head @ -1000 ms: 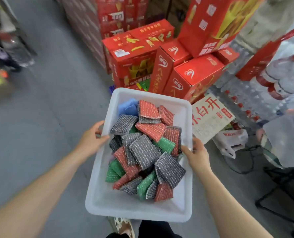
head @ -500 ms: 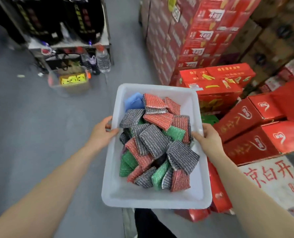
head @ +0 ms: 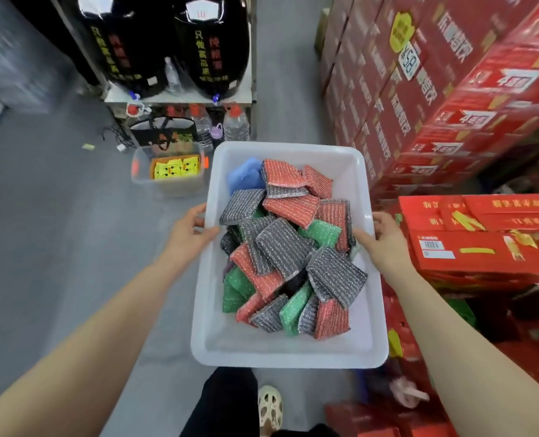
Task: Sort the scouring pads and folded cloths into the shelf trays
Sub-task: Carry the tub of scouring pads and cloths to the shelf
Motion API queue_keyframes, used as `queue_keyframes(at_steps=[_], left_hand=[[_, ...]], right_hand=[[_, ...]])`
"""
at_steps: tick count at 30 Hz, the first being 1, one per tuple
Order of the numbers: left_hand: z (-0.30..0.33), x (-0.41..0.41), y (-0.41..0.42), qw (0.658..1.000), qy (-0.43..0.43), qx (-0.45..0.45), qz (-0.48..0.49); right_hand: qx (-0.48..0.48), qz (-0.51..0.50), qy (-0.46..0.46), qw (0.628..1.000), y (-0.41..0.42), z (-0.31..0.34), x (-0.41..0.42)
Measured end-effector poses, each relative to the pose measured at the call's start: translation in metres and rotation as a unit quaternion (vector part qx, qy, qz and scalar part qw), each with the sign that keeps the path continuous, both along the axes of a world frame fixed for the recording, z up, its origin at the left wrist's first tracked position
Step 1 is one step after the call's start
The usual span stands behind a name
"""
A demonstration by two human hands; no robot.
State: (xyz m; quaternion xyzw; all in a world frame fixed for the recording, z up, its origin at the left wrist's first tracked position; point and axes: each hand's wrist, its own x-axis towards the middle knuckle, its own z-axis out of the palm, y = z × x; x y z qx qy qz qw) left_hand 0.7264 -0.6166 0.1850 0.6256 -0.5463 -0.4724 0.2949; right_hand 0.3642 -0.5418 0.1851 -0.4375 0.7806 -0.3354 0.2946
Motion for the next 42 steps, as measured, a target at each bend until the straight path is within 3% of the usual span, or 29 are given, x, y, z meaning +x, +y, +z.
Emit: queue_keyframes(at_steps=[9,17,21,42], left_hand=[[-0.010,-0.032,-0.228,0.999,-0.001,-0.016,-0.047],[-0.004,-0.102,-0.426,0.995,-0.029,-0.032,-0.088],[-0.011,-0.156,-0.527,0.998,0.007,-0.013,-0.066],[-0.004,-0.353,-1.072,1.000,0.022,-0.012,-0.001]], right_hand=[[0.033,-0.036,0.015,0.999,-0.201,-0.009,-0.020],[0.023,-0.060,0.040,0.997,-0.376,-0.001,-0.086],[0.015,-0.055,0.054,0.997,-0.481,-0.005,-0.138],[0.000,-0.041,0.024,0.999,-1.067,0.015,-0.333]])
